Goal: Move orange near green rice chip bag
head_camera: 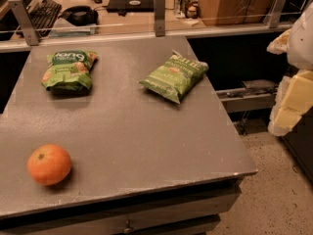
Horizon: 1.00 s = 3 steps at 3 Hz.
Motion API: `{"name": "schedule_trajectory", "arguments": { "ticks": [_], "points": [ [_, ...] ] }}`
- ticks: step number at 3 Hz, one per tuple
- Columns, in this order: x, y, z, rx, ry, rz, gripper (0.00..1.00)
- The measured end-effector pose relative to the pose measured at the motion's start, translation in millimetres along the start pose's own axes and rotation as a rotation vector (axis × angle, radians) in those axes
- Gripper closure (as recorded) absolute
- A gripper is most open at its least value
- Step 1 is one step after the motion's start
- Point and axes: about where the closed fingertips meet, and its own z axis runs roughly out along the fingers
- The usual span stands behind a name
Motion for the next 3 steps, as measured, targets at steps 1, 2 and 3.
{"name": "schedule_trajectory", "arguments": {
  "ticks": [1,2,3],
  "points": [
    [0,0,0,0.000,0.000,0.000,0.00],
    [-40,7,10,-0.039,-0.102,-0.039,0.00],
    [-117,27,34,-0.087,-0.244,-0.108,0.00]
  ]
}}
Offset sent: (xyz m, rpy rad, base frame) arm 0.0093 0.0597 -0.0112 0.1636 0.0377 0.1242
